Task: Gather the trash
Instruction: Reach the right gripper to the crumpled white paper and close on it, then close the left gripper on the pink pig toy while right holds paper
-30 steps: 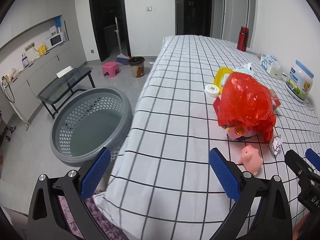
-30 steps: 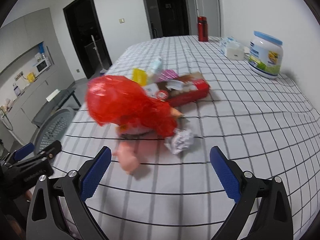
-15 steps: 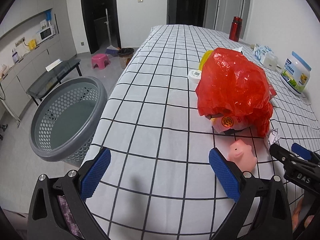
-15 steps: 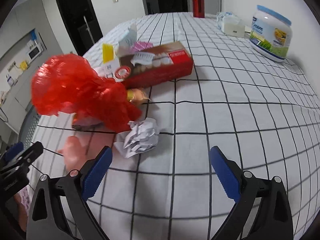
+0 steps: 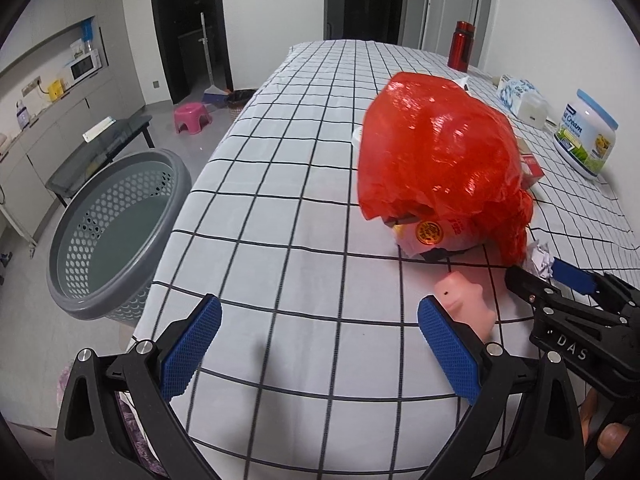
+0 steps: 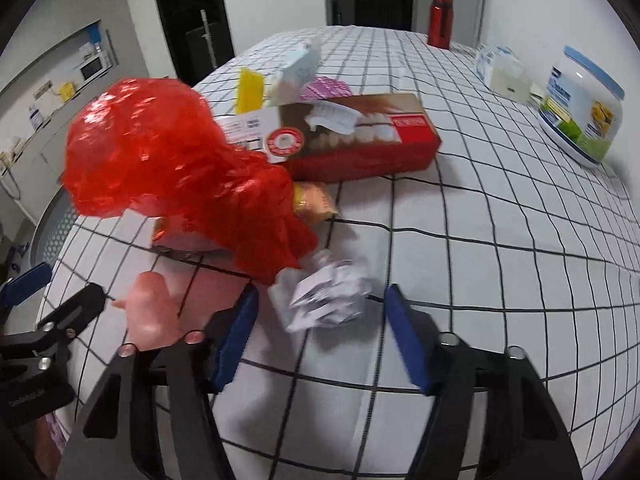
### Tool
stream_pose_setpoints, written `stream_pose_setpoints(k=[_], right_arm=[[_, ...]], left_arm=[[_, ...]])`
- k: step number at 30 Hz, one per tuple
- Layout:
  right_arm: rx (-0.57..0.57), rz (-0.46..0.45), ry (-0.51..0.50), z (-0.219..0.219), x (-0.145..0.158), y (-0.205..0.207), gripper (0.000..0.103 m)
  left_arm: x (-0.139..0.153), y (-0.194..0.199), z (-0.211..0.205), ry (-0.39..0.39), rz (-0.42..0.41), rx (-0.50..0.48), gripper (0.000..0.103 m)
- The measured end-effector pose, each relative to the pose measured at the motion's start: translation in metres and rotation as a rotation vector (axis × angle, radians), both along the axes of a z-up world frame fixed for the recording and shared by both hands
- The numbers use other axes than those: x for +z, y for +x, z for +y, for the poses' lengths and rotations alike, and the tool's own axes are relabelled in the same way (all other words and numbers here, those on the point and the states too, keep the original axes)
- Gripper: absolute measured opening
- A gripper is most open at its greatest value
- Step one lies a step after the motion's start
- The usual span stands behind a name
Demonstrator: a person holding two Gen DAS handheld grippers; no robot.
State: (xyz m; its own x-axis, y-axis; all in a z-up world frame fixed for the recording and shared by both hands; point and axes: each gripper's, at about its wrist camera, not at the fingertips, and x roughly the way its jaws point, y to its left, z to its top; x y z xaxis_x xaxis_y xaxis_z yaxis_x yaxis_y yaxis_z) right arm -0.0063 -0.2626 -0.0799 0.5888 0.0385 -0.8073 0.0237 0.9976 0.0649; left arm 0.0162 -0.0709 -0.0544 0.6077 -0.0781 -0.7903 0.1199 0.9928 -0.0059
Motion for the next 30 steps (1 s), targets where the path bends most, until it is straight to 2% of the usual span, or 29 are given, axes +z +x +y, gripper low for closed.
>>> stream_pose_setpoints(k=[2,4,15,23,24,25,27,29,30], right_arm=[[0.007,0.001,-0.01,0.001,0.0,-0.002,0.039],[0.01,-0.008,0.014,-0.001,0.002,-0.005,0.037],[-0.06,-0.072,0.155,-0.034,0.016,-0.038,0.036],[-0.087,-0.08,0.201,-0.045,0.013,-0.056,0.036],[-0.091,-0.078,0.209,-0.047,0.012,-0.057,0.036],[-0.094,-0.077,0.214,-0.047,0.011,-0.058,0.036],[-0.099,-0.073,0.219,-0.048,0.008,-0.06,0.036],[-0.102,-0.068,0.224,-0.048,0.006,-0.062,0.036],[-0.102,-0.066,0.225,-0.047,0.006,-0.062,0.036]], left_arm=[[0.0,-0.001,-0.003,-0.007,0.004,-0.006,0.097],[0.0,-0.003,-0.005,-0.016,0.004,-0.013,0.097],[0.0,-0.009,-0.028,-0.042,0.024,-0.062,0.097],[-0.011,-0.006,-0.055,-0.026,0.034,-0.115,0.095],[-0.014,-0.005,-0.058,-0.022,0.032,-0.122,0.093],[-0.015,-0.004,-0.059,-0.021,0.036,-0.125,0.081],[-0.021,-0.003,-0.059,-0.03,0.062,-0.137,0.067],[-0.019,-0.005,-0.058,-0.037,0.047,-0.145,0.055],[-0.018,-0.007,-0.057,-0.052,0.045,-0.153,0.045]])
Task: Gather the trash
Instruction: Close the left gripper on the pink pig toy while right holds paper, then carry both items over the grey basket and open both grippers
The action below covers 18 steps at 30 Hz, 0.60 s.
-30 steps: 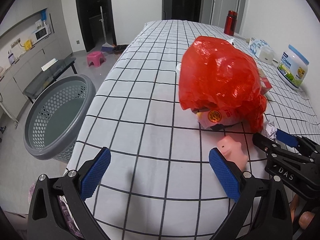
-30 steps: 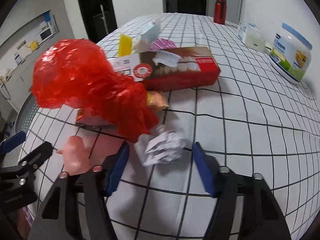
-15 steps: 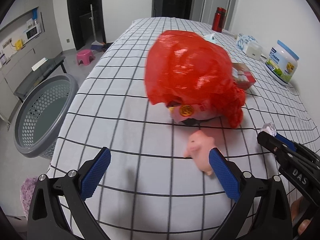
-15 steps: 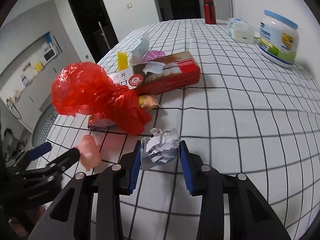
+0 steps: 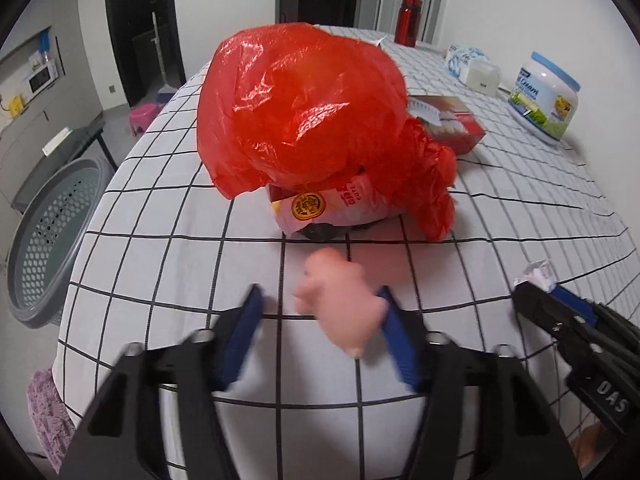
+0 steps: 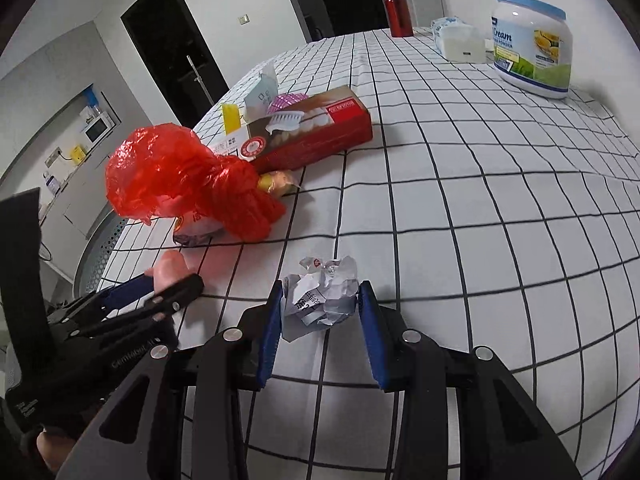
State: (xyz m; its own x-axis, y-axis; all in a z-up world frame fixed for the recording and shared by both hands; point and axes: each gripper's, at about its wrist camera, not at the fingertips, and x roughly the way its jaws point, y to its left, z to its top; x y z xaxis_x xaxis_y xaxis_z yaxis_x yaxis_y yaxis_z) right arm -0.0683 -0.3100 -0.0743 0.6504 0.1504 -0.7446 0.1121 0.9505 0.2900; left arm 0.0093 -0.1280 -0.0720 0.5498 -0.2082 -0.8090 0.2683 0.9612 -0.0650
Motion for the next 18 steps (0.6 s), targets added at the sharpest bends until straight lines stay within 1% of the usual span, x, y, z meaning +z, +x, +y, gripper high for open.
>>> stream_pose_setpoints(k=[1,5,9,13,18], right_arm=[[-0.001,0.001,0.001,0.001,0.0,0.0,0.036],[0.009,-0.007,0.002,0.008,0.003,-0.002,0.036],[0.038,-0.017,0.004,0.023,0.01,-0.002,0.036],[0.093,-0.027,0.013,0.047,0.018,0.003,0.036],[0.204,-0.038,0.021,0.096,0.027,0.017,0.036]], left_arm=[[0.001,-0.001,0.001,-0.005,0.0,-0.004,0.039],[0.003,-0.003,0.007,-0.015,-0.006,-0.002,0.038],[0.013,-0.008,0.025,-0.018,-0.038,0.02,0.038],[0.025,-0.01,0.054,0.005,-0.077,0.056,0.038],[0.033,-0.006,0.103,0.017,-0.099,0.118,0.038]])
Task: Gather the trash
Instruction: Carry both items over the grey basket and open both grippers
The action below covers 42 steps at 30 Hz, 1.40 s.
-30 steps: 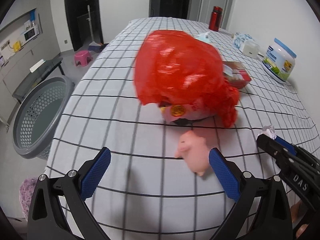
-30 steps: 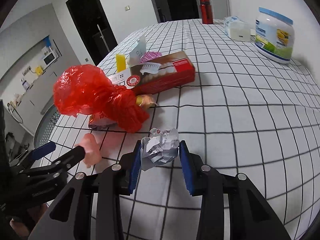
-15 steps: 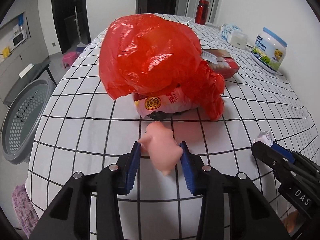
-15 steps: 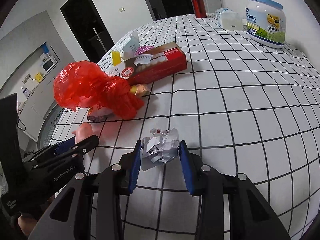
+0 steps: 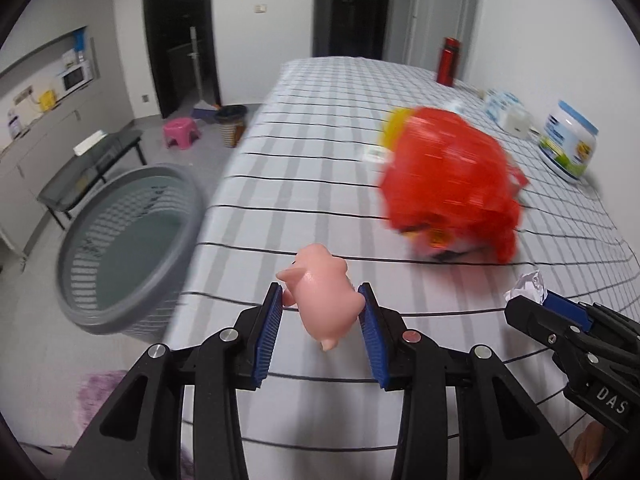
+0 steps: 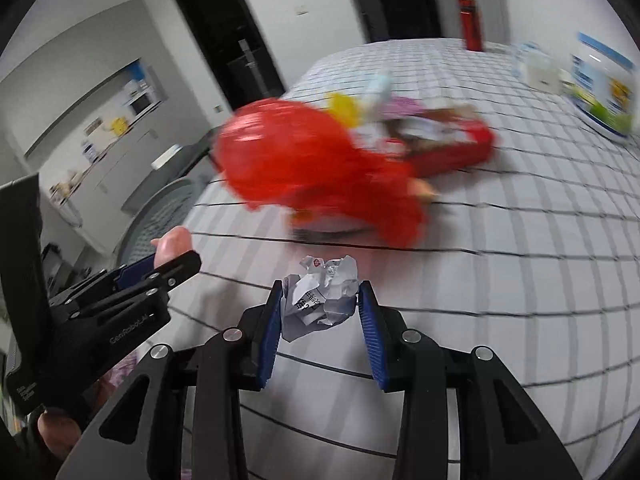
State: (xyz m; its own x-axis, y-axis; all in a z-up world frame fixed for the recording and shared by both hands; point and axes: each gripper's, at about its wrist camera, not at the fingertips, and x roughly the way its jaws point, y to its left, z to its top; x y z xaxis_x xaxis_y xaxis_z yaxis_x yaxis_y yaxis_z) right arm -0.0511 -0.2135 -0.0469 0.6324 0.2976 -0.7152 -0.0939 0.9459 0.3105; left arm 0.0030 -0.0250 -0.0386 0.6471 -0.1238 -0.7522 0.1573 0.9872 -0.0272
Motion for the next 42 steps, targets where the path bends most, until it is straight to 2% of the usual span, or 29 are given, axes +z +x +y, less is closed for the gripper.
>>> stream_pose_setpoints(k=[9,16,20,26,33,42], right_arm=[[0.23,-0.018,0.004,0.106,0.019,0.042,0.036],[0.327,-0.009,-0.017,0.171,0.025,0.084,0.036],[0.364,-0.004,-0.039,0.203,0.022,0.109,0.036],[0.393,0.049,-0.04,0.247,-0.002,0.148,0.036],[0.393,0.07,-0.045,0.266,-0.017,0.167,0.036],[0.385,0.081,-0.049,0.274,-0.024,0.173,0.037]], left_arm=[[0.007,0.02,0.119,0.011,-0.027,0.201,0.038],[0.004,0.041,0.18,0.014,-0.033,0.261,0.038],[-0.001,0.053,0.201,0.018,-0.031,0.266,0.038],[-0.013,0.074,0.224,0.018,-0.018,0.264,0.039],[-0.029,0.089,0.24,0.016,-0.001,0.264,0.039],[-0.043,0.094,0.251,0.006,0.014,0.283,0.039]])
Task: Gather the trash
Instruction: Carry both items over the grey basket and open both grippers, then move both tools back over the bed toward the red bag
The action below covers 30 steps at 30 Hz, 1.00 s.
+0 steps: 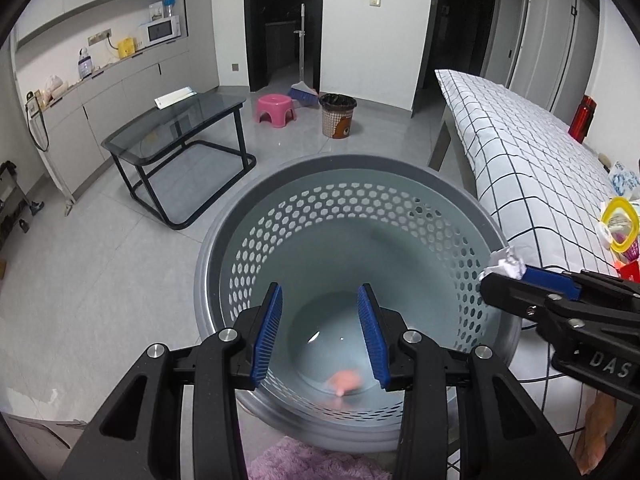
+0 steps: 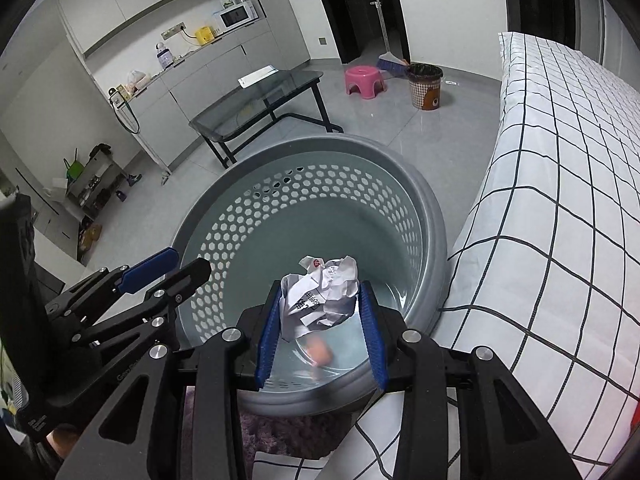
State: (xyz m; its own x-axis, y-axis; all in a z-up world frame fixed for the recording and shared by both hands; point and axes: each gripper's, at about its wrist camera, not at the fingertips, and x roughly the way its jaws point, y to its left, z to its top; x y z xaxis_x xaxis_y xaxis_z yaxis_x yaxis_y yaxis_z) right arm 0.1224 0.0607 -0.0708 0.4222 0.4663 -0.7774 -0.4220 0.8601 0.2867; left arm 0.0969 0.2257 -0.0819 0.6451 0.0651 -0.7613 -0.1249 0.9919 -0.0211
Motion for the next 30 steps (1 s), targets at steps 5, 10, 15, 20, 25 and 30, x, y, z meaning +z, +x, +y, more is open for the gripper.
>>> stream_pose_setpoints(k=[5,10,15,20,25,30], right_arm=[[-0.018,-0.002,0.022,-0.004,0.002,0.001,0.056],[-0.019,-0.005,0.027,-0.004,0.002,0.002,0.059],[-0.016,-0.01,0.023,-0.005,0.002,0.003,0.059],[-0.015,-0.012,0.028,-0.006,0.004,0.001,0.059],[-0.013,-0.021,0.029,-0.006,0.007,0.001,0.059],[-0.016,-0.027,0.038,-0.011,0.011,-0.004,0.059]], left_arm=[[-0.001,-0.001,0.005,-0.01,0.002,0.013,0.057],[-0.002,-0.001,0.006,-0.011,0.004,0.021,0.057],[-0.002,-0.003,0.003,-0.006,0.008,0.025,0.057],[-0.001,-0.002,0.004,-0.002,0.01,0.029,0.06],[0.002,-0.007,0.002,0.004,0.011,0.033,0.06],[0.008,-0.012,0.001,0.009,0.009,0.039,0.064]])
